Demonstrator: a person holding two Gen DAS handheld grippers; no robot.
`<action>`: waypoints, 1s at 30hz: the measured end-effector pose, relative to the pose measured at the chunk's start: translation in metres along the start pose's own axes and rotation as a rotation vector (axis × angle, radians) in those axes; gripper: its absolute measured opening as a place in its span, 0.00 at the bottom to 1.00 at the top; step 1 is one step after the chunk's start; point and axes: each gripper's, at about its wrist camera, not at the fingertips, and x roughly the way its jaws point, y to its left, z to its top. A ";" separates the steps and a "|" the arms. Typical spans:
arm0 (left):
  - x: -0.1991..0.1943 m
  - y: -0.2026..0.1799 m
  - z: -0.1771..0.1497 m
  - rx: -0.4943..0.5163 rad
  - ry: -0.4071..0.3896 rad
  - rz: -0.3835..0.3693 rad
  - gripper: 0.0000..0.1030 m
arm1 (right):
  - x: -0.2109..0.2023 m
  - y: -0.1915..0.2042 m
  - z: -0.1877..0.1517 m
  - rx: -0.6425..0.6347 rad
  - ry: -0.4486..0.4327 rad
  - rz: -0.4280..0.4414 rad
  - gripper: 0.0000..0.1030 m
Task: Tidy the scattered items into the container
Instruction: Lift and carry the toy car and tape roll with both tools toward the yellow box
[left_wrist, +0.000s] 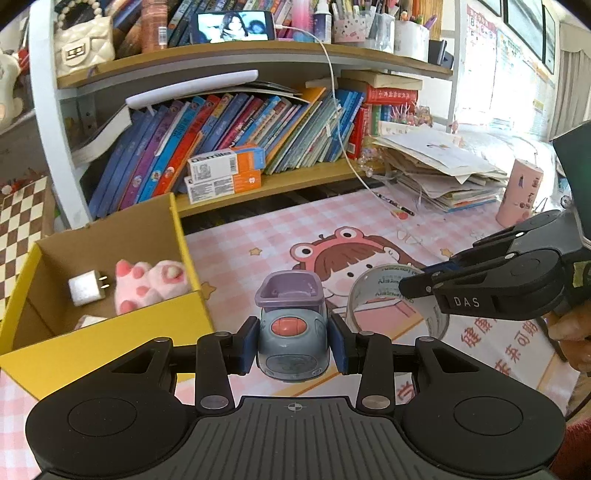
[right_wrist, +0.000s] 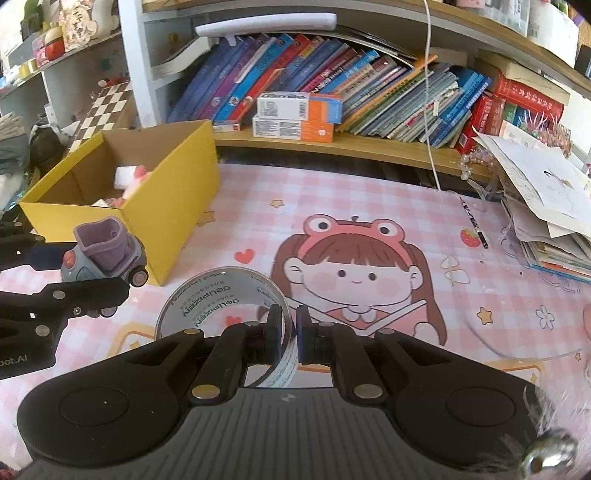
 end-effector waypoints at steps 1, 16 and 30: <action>-0.004 0.003 -0.001 0.000 -0.004 -0.002 0.37 | -0.001 0.005 0.001 0.000 -0.004 0.000 0.07; -0.051 0.069 -0.014 -0.032 -0.079 0.036 0.37 | -0.011 0.078 0.022 -0.038 -0.069 0.019 0.07; -0.072 0.133 -0.003 -0.033 -0.162 0.095 0.37 | -0.008 0.142 0.070 -0.141 -0.142 0.046 0.07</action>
